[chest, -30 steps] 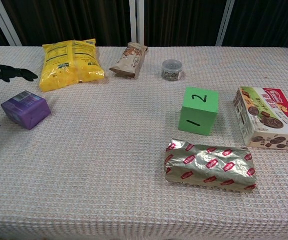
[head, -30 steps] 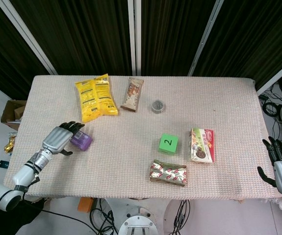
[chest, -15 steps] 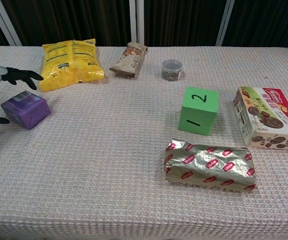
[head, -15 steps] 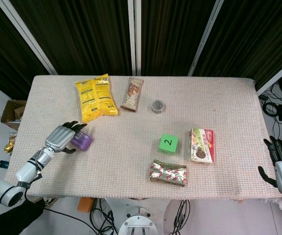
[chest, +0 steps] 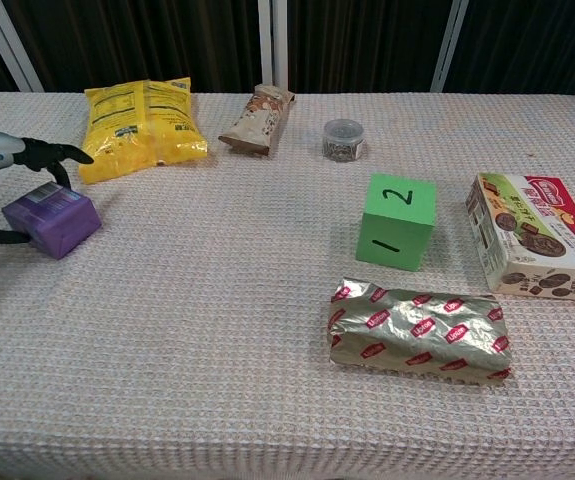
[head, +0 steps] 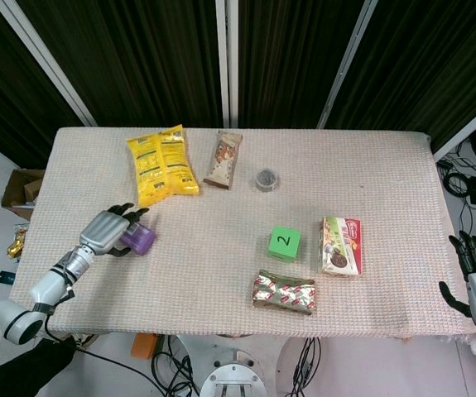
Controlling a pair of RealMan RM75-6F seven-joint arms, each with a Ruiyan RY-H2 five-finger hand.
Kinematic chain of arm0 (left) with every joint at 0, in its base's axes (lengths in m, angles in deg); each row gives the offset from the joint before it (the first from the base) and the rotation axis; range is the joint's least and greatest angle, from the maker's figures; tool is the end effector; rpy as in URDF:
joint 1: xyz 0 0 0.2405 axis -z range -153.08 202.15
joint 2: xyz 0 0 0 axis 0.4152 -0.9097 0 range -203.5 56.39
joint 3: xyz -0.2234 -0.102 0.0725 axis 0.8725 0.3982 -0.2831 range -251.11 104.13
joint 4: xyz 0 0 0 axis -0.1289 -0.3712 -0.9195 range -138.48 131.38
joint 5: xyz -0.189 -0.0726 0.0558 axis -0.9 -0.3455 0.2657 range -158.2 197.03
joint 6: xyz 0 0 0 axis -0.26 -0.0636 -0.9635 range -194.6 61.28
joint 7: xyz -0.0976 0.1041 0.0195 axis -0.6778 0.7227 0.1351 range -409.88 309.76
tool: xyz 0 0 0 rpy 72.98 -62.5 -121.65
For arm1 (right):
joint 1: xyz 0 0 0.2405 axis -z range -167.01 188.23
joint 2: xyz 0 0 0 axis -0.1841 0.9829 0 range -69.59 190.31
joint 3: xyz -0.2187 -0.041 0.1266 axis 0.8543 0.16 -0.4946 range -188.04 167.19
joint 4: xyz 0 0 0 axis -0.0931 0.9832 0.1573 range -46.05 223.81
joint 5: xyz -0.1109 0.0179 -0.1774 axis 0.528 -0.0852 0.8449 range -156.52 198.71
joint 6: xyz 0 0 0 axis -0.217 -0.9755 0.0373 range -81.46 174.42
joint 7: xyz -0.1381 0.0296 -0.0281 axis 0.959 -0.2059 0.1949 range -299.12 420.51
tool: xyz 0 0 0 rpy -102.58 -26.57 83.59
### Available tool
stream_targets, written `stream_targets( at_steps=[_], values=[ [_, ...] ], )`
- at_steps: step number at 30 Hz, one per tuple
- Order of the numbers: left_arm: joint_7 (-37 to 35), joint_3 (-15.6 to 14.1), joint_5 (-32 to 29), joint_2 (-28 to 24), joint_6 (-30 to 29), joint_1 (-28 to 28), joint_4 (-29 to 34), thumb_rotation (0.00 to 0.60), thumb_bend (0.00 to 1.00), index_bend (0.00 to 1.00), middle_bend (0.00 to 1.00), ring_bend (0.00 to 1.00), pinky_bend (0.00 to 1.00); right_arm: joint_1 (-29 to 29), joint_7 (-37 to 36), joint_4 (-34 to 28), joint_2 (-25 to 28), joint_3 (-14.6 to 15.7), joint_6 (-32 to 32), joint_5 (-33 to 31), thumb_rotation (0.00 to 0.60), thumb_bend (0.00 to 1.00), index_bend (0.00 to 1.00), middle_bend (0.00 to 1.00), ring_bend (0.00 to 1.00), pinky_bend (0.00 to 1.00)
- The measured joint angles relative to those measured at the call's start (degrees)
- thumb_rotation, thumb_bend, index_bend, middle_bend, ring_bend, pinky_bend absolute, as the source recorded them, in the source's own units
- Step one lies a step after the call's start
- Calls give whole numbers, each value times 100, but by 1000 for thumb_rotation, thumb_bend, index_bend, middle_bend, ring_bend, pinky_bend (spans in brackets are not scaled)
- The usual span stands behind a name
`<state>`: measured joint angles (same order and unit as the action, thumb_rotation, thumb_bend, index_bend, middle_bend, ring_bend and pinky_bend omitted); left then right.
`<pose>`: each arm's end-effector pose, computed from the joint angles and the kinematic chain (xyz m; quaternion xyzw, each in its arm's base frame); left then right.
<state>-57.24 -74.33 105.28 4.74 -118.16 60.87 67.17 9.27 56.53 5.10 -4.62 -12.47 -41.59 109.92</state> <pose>-0.2680 0.3315 0.0382 -0.7902 -0.3652 -0.2856 0.4008 -0.3401 -0.1594 0.1714 0.5994 -0.3657 0.3730 0.6066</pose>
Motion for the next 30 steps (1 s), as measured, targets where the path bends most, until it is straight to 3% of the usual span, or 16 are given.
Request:
stream_targets(
  at_steps=[6,10,16,20,30],
  values=[
    [-253,-5,37,7,-54,-8,18,600,259,113,537,157,188,3,-8,19,-5,-1,7,-14,600,239,0,0,0,0],
    [-275,-11,85,-26,-131,-16,40,600,261,129,604,202,189,6,-26,39,-10,-4,15,-26,600,239,0,0,0,0],
    [325,73,36,-228,-363,-66,278,600,264,140,671,253,189,6,-47,64,-22,-4,17,-25,600,239,0,0,0,0],
    [1311,146,15,-366,-719,-163,517,600,263,145,698,282,189,2,-79,100,-45,2,34,-24,600,239,0,0,0,0],
    [5279,160,229,-234,-1966,-603,750,600,263,159,736,325,172,20,-174,218,-93,27,44,-24,600,240,0,0,0,0]
  ],
)
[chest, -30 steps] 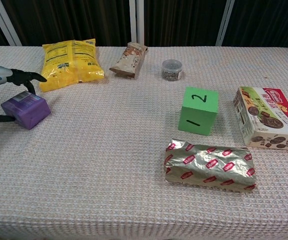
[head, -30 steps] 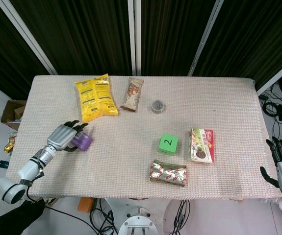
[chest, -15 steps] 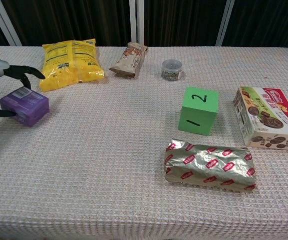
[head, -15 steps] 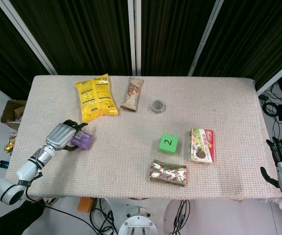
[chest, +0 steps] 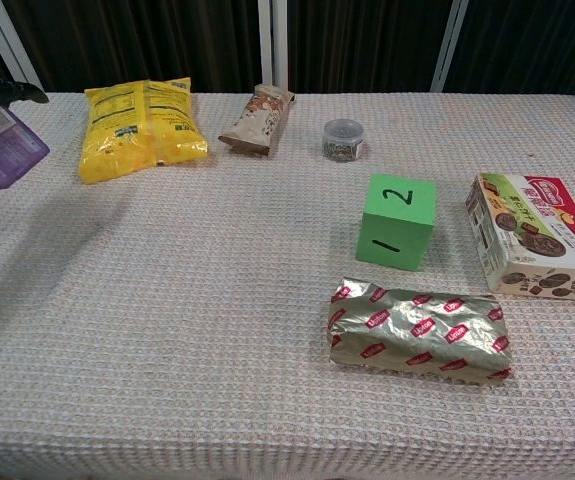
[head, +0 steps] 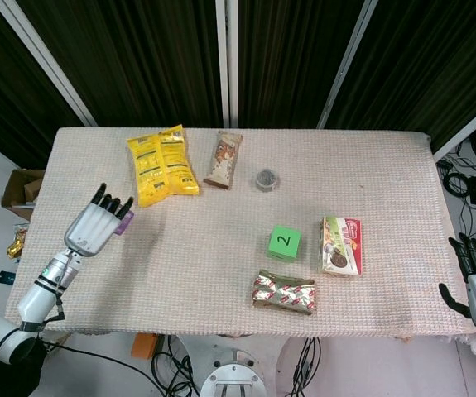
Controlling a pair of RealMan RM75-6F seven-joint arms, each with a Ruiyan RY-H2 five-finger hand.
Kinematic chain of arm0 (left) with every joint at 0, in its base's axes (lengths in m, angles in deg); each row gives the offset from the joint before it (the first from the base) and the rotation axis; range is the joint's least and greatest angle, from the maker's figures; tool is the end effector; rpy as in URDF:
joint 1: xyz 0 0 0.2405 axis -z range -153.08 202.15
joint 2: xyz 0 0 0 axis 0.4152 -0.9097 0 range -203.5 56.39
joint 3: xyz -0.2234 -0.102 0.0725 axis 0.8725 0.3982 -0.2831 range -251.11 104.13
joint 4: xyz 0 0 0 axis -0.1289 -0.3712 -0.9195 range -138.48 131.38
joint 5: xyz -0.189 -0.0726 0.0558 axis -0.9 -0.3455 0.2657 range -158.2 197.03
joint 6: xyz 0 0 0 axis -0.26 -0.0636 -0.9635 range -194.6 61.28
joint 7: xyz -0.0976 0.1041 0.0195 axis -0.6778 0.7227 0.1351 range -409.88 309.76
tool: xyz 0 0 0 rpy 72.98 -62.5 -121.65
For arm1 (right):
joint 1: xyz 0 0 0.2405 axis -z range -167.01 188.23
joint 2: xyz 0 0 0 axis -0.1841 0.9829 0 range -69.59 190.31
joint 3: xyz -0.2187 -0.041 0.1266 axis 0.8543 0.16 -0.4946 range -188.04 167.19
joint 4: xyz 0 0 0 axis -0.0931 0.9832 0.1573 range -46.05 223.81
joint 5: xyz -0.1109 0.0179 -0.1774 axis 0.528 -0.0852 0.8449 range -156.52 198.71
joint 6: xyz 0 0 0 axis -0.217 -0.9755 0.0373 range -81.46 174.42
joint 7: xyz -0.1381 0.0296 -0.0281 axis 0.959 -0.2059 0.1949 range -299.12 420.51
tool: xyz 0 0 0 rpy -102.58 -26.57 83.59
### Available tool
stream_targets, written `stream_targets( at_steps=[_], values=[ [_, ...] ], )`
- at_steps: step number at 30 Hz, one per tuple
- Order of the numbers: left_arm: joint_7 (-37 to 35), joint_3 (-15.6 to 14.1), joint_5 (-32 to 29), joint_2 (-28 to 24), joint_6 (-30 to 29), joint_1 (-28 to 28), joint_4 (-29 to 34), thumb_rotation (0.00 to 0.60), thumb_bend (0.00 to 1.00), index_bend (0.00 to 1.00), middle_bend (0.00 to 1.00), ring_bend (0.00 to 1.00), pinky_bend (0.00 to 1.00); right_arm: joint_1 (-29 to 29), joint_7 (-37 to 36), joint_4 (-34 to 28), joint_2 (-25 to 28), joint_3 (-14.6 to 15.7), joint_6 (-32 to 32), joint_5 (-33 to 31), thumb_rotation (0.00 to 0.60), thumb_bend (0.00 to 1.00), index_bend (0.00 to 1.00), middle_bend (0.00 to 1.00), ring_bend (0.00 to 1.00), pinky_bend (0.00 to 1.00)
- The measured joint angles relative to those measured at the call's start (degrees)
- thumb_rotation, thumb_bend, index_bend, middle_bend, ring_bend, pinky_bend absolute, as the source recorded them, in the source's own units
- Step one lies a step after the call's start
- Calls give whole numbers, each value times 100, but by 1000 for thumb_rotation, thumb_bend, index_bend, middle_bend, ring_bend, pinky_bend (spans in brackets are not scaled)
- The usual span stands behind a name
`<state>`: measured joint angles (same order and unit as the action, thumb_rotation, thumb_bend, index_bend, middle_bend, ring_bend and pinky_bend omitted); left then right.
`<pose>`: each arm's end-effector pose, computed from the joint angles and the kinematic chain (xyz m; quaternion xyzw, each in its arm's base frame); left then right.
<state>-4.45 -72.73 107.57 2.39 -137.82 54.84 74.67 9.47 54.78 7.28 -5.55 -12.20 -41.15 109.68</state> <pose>-0.2436 0.3040 0.0755 -0.7951 0.0200 -0.1974 0.5731 -0.3478 -0.1573 0.1689 0.5974 -0.3739 0.3700 0.6053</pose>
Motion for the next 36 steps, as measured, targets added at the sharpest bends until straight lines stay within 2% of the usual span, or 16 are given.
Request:
stream_targets(
  at_steps=[3,6,13,17,26,31,36],
  values=[
    [745,-46,153,295,-377,-166,-210,600,263,154,735,325,172,5,-17,17,-2,2,2,-6,600,240,0,0,0,0],
    [1034,-77,227,597,-536,-275,-575,600,263,147,734,325,171,4,-16,27,-7,9,16,-5,600,240,0,0,0,0],
    [1720,-177,256,1314,-519,-473,-1346,600,262,139,722,325,166,-5,-20,35,-14,9,58,-26,600,240,0,0,0,0],
    [2009,-170,168,1518,-418,-534,-1511,600,262,123,703,324,166,-10,-3,22,-3,7,76,-38,600,240,0,0,0,0],
    [2204,-159,168,1534,-305,-540,-1413,600,262,95,556,281,166,-24,30,8,-3,14,164,-84,600,240,0,0,0,0],
    [2260,-187,185,1504,-226,-535,-1311,600,261,71,341,204,166,-29,47,7,-15,18,191,-103,600,240,0,0,0,0],
    [2265,-194,178,1477,-170,-541,-1171,600,259,47,236,165,166,-21,28,10,-2,5,189,-133,600,240,0,0,0,0]
  ],
)
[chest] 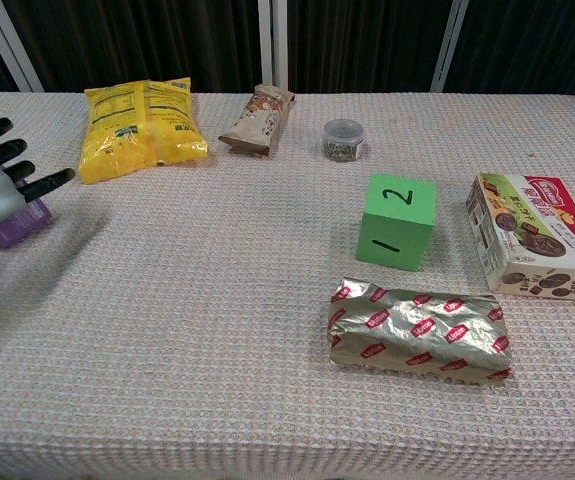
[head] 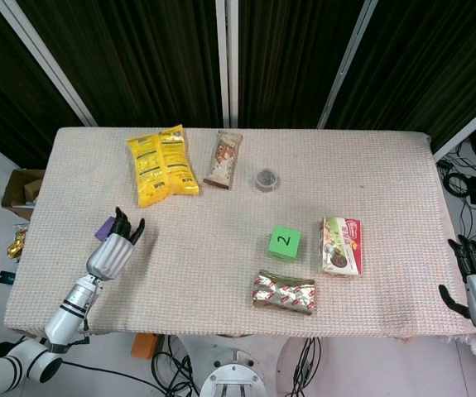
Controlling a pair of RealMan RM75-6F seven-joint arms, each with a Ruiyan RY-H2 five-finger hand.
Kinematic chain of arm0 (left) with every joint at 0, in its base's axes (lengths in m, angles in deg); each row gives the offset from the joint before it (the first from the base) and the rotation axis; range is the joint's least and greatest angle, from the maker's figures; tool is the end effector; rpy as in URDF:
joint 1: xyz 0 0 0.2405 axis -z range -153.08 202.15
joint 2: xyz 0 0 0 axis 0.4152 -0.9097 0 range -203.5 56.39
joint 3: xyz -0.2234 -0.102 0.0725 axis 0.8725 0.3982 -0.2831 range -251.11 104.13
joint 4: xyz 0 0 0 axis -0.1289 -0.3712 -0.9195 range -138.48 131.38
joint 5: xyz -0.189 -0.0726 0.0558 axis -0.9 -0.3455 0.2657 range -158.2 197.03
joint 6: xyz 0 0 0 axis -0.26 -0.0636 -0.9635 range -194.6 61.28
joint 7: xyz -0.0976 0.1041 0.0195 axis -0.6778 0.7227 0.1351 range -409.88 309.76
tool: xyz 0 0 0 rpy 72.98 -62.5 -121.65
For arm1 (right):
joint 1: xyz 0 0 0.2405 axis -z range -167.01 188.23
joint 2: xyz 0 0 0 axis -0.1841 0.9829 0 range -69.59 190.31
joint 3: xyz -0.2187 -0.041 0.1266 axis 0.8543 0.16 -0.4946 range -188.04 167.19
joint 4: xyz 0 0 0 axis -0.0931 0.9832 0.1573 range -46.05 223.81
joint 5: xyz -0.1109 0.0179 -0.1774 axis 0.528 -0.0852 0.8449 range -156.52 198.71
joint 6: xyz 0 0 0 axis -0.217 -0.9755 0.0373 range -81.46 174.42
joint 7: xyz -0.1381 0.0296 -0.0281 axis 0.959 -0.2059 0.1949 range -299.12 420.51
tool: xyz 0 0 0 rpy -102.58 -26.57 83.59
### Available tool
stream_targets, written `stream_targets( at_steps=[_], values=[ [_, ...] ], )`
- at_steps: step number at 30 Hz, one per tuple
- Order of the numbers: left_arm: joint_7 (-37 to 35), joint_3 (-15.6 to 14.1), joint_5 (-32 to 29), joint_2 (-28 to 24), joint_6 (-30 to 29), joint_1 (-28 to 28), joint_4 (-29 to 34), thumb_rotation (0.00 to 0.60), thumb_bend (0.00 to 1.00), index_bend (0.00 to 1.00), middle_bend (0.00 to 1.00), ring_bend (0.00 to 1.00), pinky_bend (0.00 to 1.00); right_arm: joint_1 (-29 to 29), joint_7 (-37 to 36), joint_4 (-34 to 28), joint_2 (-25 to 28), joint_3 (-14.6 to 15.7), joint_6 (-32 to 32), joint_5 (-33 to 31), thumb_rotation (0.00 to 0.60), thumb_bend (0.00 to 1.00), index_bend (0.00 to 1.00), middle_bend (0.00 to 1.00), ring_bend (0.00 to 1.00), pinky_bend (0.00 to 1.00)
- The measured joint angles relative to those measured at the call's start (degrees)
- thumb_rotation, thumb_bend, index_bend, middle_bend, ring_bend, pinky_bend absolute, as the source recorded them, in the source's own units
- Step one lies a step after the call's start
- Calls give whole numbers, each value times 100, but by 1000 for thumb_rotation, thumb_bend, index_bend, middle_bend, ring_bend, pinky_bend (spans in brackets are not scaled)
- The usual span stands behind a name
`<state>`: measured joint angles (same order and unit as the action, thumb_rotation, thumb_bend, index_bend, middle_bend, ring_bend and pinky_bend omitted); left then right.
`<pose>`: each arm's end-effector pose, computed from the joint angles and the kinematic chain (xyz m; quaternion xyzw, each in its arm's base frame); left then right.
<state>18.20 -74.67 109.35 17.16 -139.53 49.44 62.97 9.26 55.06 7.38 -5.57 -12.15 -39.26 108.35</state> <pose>-0.2650 0.2695 0.0018 -0.7910 0.1404 -0.0824 0.5898 -0.3529 -0.1583 0.1666 0.5967 -0.3856 0.3553 0.6074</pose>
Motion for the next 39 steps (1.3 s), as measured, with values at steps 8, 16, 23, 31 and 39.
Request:
stream_targets(
  at_steps=[8,16,23,31,39],
  values=[
    [41,-1,-57,-102,97,-17,289,600,251,34,156,132,166,1,-26,25,-3,-7,32,-37,600,240,0,0,0,0],
    [-64,110,-154,-341,-57,-98,879,600,248,18,104,112,166,0,-26,15,8,-20,17,-36,600,240,0,0,0,0],
    [-919,281,-731,-1014,146,-194,2051,600,166,17,103,108,166,5,-34,15,12,-29,27,-63,600,240,0,0,0,0],
    [-4014,461,-807,-1718,817,-14,2267,600,132,17,89,92,179,-5,61,-118,70,-13,-24,32,600,242,0,0,0,0],
    [-8020,371,-227,-2059,1513,406,1582,600,123,0,90,87,186,-63,-10,-535,482,17,-40,242,600,291,0,0,0,0]
  ],
)
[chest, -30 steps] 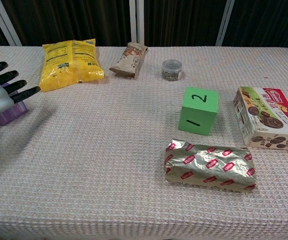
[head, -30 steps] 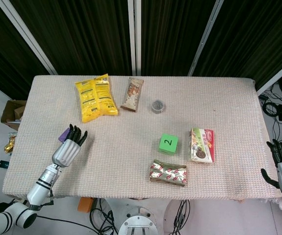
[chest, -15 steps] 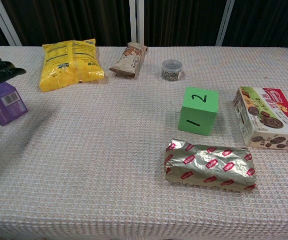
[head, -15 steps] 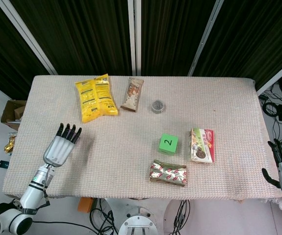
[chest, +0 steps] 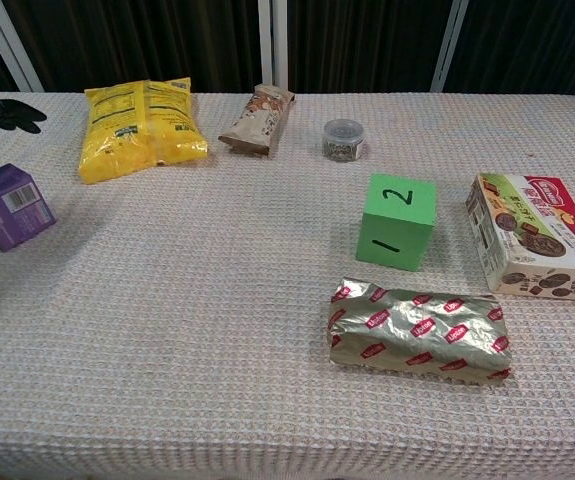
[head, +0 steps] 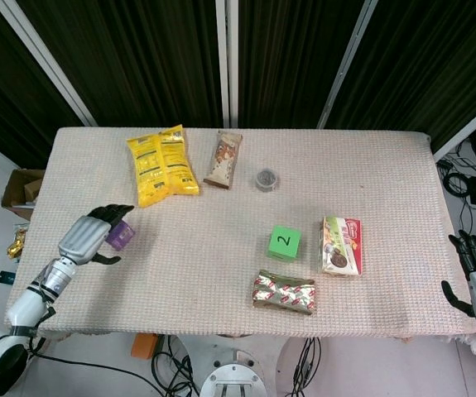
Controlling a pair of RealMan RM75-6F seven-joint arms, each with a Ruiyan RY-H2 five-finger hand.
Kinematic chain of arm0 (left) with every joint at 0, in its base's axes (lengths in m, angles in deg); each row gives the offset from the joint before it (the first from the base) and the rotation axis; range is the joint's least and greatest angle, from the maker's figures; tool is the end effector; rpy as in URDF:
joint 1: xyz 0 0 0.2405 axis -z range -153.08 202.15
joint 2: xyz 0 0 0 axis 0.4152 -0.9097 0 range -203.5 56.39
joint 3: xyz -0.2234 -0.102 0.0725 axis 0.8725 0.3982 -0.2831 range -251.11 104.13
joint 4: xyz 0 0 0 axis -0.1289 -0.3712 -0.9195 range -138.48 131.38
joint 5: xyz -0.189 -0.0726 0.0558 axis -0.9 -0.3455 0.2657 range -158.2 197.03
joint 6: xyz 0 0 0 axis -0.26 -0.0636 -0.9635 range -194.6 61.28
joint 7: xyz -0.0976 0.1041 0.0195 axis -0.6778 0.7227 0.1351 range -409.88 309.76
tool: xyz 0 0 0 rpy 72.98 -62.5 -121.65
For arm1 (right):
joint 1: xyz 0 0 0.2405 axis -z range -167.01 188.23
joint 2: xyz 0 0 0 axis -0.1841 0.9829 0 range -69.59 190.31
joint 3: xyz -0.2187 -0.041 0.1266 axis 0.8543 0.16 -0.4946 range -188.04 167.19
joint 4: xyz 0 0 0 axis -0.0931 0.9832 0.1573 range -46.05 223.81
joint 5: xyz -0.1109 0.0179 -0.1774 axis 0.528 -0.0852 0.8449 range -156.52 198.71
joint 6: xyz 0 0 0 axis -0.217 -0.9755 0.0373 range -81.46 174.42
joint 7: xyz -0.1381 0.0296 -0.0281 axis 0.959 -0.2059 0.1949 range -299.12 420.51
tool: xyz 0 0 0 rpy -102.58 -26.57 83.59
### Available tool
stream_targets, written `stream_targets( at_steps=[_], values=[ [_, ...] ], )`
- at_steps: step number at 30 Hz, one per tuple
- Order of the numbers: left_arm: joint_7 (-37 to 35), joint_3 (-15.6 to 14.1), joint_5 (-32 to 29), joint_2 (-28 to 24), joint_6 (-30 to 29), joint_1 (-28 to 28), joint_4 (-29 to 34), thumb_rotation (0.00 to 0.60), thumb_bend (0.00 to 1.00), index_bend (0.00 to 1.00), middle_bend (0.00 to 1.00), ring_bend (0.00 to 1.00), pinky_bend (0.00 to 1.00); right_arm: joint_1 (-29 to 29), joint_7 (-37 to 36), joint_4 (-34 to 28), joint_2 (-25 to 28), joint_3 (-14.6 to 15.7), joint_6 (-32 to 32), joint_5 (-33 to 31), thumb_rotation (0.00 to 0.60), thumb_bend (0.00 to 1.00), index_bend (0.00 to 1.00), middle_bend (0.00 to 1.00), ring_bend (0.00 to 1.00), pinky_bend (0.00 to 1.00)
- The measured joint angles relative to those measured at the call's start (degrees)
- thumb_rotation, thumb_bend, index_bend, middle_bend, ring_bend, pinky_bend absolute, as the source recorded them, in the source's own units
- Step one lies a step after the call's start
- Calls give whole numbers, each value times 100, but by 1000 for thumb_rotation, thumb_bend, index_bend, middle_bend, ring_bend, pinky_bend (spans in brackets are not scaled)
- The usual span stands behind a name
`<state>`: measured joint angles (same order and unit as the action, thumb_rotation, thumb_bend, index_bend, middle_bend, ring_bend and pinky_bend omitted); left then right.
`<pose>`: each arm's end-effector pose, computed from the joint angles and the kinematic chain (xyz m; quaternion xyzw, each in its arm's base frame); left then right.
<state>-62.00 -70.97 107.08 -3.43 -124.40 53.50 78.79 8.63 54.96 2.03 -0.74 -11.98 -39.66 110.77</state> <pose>-0.2640 0.2993 0.0808 -0.7322 -0.4180 -0.3579 0.4013 -0.3341 -0.1612 0.1819 0.6111 -0.3765 0.3694 0.5902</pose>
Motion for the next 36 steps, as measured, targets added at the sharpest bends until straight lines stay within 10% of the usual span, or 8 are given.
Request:
stream_targets(
  at_steps=[9,22,36],
  values=[
    [-2042,-192,603,55,285,502,-1383,600,125,0,115,87,187,-15,142,-85,-52,76,36,73,600,294,0,0,0,0],
    [-363,-400,707,35,135,552,-1534,600,125,0,147,87,187,-32,240,-87,-95,74,73,29,600,294,0,0,0,0],
    [-127,-573,767,353,153,686,-1685,600,124,0,238,87,188,-33,272,-96,-95,71,95,-27,600,294,0,0,0,0]
  ],
)
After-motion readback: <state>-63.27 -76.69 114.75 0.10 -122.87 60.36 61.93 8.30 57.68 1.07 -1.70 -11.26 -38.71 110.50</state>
